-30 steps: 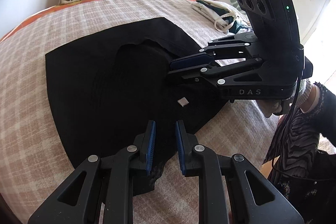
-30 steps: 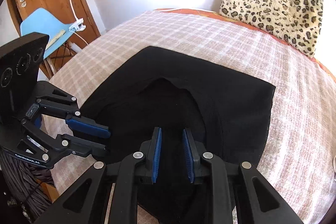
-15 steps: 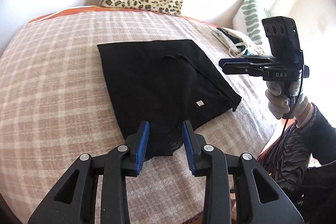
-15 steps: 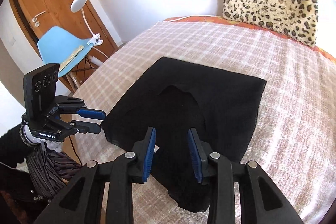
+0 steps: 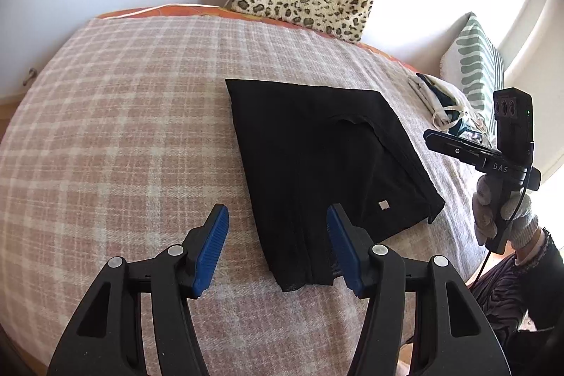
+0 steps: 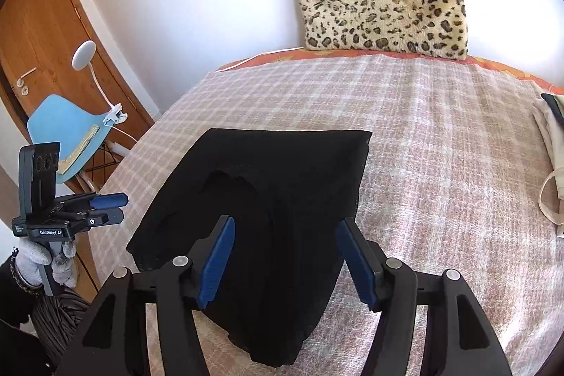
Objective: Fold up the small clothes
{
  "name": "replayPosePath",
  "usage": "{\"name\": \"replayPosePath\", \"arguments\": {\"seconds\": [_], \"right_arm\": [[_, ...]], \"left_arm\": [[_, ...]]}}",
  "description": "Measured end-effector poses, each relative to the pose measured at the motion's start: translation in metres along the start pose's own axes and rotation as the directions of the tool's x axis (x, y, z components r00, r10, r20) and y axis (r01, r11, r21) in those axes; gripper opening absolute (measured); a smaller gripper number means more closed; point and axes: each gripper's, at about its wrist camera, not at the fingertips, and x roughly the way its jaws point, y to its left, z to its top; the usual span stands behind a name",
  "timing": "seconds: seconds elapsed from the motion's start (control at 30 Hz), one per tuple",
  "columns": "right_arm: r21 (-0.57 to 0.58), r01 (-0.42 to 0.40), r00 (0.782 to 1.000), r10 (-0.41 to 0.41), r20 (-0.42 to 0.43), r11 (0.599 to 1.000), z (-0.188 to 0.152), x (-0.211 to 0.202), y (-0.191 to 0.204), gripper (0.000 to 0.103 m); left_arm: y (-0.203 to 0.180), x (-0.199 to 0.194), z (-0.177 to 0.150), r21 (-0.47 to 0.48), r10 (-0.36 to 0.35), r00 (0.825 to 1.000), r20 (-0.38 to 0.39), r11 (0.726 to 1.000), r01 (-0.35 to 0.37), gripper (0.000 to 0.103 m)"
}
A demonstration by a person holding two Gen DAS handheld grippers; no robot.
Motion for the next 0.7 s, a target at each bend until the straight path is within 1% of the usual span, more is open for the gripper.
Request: {"name": "replayPosePath", "arguments": {"seconds": [0.1,0.17,0.3,0.43,0.57,0.7], "right_arm": [[0.026,-0.009,1.0,0.009,0.016,1.0,0.002,-0.002,-0.007,0.075],[0.039,-0.022,1.0,0.021,0.015,0.999,0.005,-0.002,-0.01,0.087],[0.061,-0.036,0.999,0.037,-0.006,0.997,0.004,0.002,-0.017,0.087],[0.119,-0.055,0.997,0.061,-0.046,0.991,0.0,0.01,-0.027,0.087],[0.177,-0.081,0.991,0.098,-0.089,0.981,-0.003,0.018,-0.037,0.086],[0.205,-0.096,0.986,0.122,-0.115,0.974,-0.006,0.021,-0.042,0.086]], "left_arm": [[0.001,0.002,0.002,-0.011,-0.006,1.0,-0.002,1.0,0.006,0.057],[0.003,0.004,0.004,-0.027,-0.018,1.0,-0.007,0.999,0.018,0.057],[0.011,0.009,0.005,-0.093,-0.089,0.996,-0.022,0.992,0.087,0.057],[0.022,0.015,0.006,-0.149,-0.131,0.991,-0.038,0.981,0.124,0.057],[0.036,0.02,0.008,-0.224,-0.181,0.983,-0.039,0.96,0.168,0.057],[0.045,0.023,0.013,-0.265,-0.218,0.976,-0.024,0.943,0.204,0.057]]}}
